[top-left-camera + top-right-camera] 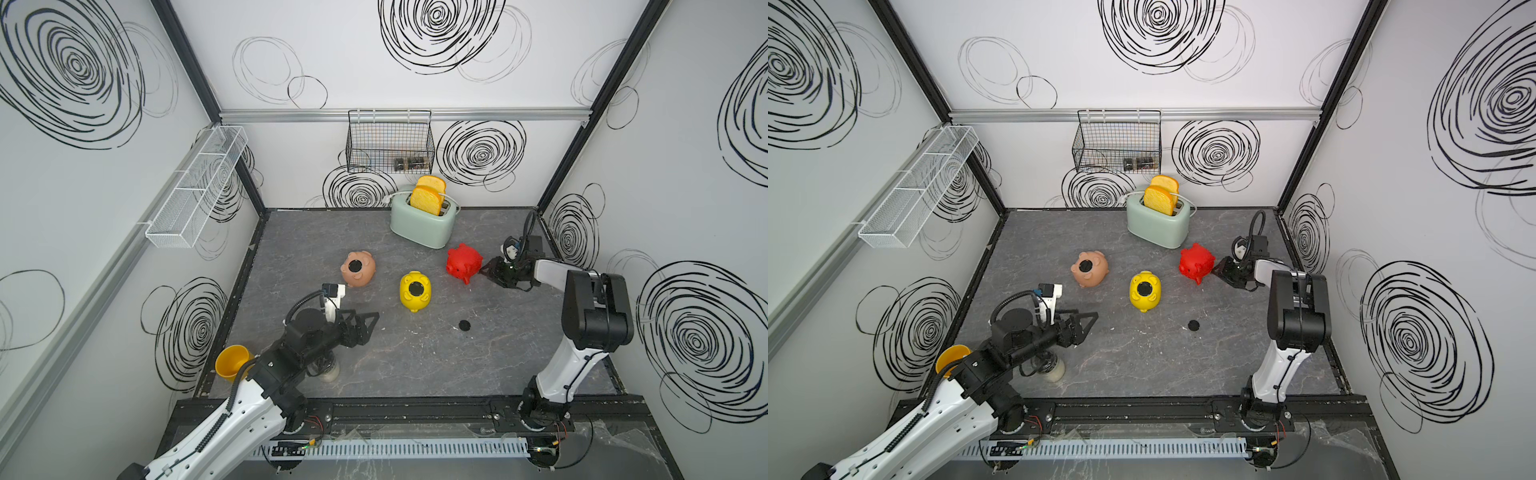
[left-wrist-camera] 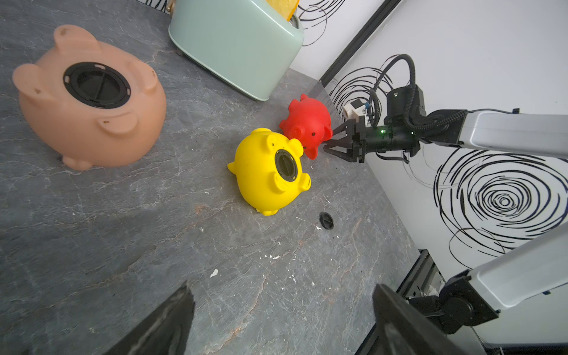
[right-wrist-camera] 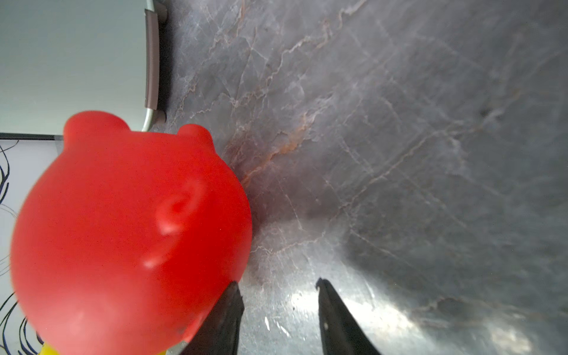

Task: Close piggy banks
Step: Turn over the piggy bank at the center of the board.

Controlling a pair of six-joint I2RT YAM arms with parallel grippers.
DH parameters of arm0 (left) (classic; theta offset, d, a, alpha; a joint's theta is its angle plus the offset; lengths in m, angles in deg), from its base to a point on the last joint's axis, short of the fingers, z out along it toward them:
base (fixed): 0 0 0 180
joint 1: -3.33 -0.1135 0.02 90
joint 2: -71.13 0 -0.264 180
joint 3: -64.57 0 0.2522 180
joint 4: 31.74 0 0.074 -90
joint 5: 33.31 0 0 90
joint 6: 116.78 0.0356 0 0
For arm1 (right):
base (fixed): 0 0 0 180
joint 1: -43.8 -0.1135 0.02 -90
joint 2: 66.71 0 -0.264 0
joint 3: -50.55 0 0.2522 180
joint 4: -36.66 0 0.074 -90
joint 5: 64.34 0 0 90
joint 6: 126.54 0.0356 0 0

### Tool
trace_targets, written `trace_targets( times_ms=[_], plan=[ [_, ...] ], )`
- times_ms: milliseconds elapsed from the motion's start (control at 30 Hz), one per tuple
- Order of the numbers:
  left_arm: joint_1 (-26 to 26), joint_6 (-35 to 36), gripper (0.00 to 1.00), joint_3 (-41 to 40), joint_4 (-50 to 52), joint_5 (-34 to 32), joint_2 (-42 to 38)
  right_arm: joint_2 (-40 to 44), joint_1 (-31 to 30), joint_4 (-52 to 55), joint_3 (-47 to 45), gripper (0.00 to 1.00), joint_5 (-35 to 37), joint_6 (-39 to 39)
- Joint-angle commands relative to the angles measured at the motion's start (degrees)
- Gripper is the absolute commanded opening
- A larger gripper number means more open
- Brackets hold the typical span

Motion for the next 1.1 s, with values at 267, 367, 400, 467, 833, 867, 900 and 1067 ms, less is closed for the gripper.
trace_targets(
  times_ms=[267,367,400,467,833,867,900,1067],
  plan=[
    [0.37,0.28,0.94,0.57,-0.32,-1.42,-0.28,-4.0,-1.23,-0.76,5.58,0.44,0.42,1.03],
    [0.37,0.19,0.94,0.37,-0.75,-1.32,-0.24,-4.47,-1.26,-0.82,6.26,0.45,1.23,0.94],
    [0.37,0.27,0.94,0.41,-0.74,-1.33,-0.11,-4.59,-1.24,-0.56,6.67,0.46,1.92,0.99],
    [0.37,0.37,0.94,0.47,-0.59,-1.29,0.06,-4.53,-1.24,-0.9,6.83,0.47,2.49,0.85],
    [0.5,0.28,0.94,0.47,-0.75,-0.61,-0.24,-0.19,-0.94,-4.76,5.2,0.55,5.16,1.88],
    [0.55,0.28,0.94,0.55,-0.64,-0.62,-0.35,0.67,-0.93,-5.4,4.91,0.56,5.58,1.98],
    [0.62,0.28,0.94,0.57,-0.58,-0.61,-0.45,1.64,-0.91,-5.98,4.56,0.58,6.16,2.0],
    [0.72,0.24,0.94,0.47,-0.76,-0.67,-0.48,8.73,-1.88,-11.16,0.94,0.64,8.88,2.01]
  ],
)
